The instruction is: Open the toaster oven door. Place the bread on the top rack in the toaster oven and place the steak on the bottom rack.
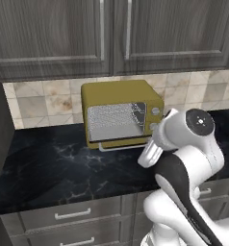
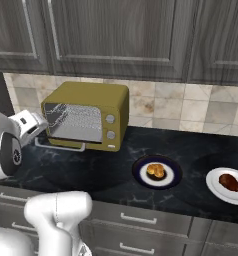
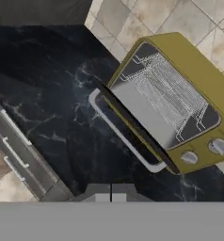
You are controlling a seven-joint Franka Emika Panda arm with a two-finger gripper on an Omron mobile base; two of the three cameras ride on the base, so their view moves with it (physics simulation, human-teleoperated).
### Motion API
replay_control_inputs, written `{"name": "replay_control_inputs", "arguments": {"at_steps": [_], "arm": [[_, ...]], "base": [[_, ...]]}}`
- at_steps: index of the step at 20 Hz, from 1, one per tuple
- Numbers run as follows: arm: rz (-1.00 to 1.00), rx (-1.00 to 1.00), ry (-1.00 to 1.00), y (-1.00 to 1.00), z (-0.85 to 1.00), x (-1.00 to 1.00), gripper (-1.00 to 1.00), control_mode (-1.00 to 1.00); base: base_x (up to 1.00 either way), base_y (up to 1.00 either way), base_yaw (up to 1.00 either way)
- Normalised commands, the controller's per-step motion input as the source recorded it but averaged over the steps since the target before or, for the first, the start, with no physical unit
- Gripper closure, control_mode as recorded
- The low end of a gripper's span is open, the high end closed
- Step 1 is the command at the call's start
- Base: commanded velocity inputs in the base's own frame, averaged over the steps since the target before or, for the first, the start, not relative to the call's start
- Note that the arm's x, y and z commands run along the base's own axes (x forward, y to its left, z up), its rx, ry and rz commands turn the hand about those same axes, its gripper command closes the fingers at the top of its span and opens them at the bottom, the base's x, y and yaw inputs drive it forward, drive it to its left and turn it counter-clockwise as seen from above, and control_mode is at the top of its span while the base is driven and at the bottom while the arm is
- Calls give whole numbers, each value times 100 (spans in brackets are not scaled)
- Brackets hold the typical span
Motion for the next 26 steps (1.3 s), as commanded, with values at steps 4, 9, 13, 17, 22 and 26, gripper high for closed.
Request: {"name": "replay_control_inputs", "arguments": {"at_steps": [4,9,13,17,22,26], "arm": [[-18,27,6,-40,3,8,100,-100],[-37,19,1,-16,0,38,100,-100],[-37,20,1,-11,0,43,100,-100],[-22,29,8,-13,0,53,100,-100],[-22,28,14,-4,-11,58,100,-100],[-21,23,17,0,-38,62,100,-100]], "base": [[0,0,0],[0,0,0],[0,0,0],[0,0,0],[0,0,0],[0,0,0]]}}
